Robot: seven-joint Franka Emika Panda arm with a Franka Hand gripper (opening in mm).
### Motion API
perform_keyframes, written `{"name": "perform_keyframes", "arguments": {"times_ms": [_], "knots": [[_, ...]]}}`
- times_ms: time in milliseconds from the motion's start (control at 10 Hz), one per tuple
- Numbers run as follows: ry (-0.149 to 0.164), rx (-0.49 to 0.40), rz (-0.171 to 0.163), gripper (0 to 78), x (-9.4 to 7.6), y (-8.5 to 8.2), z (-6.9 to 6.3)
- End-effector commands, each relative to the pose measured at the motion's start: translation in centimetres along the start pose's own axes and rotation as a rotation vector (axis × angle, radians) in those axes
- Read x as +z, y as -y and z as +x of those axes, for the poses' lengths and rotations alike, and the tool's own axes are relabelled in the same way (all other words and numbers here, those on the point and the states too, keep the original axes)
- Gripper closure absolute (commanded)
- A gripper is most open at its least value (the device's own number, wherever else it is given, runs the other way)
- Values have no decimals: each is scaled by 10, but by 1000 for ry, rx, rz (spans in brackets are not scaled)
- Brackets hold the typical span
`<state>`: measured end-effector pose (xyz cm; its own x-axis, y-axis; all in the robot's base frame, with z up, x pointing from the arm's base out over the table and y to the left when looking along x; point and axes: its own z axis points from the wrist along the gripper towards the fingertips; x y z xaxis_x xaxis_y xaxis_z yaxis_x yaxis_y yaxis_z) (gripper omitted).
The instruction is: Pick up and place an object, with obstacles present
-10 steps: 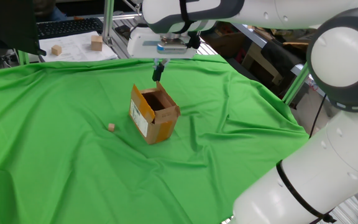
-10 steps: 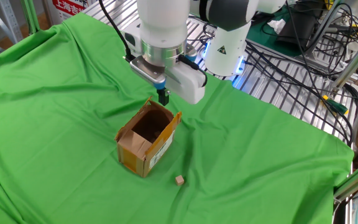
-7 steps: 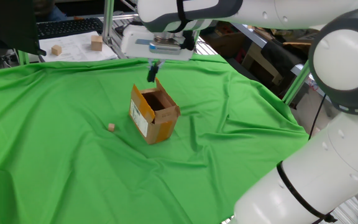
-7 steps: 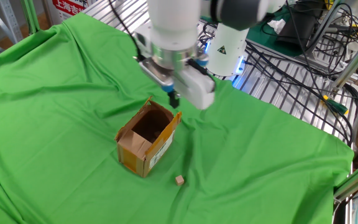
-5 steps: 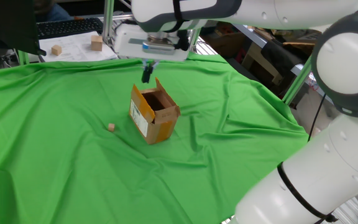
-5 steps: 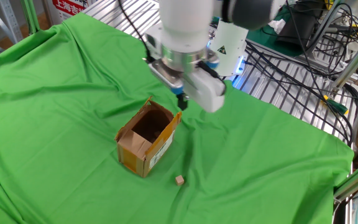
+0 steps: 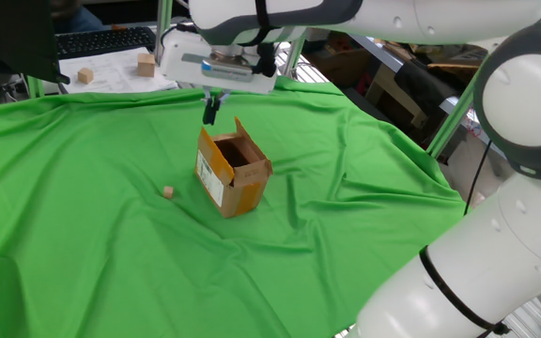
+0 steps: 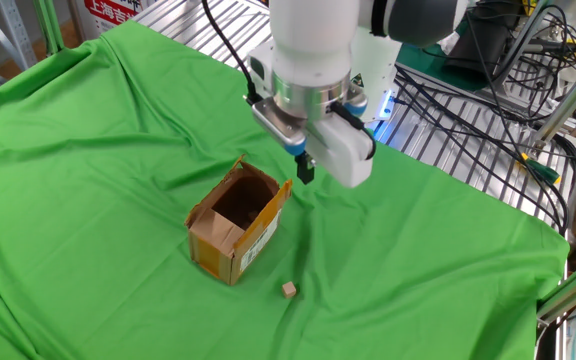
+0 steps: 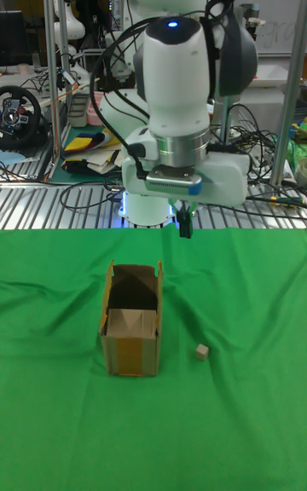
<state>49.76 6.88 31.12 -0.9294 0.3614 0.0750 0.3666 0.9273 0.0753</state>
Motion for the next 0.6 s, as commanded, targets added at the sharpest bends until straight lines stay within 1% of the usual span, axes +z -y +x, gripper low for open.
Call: {"name": "perform_keyframes", "arguments": {"times_ms": [100, 200, 400, 600], "knots": [[48, 26, -13, 776, 14, -8, -16], [62, 26, -12, 776, 13, -9, -16], [63, 20, -12, 776, 14, -9, -16], [103, 29, -11, 776, 14, -9, -16]]}}
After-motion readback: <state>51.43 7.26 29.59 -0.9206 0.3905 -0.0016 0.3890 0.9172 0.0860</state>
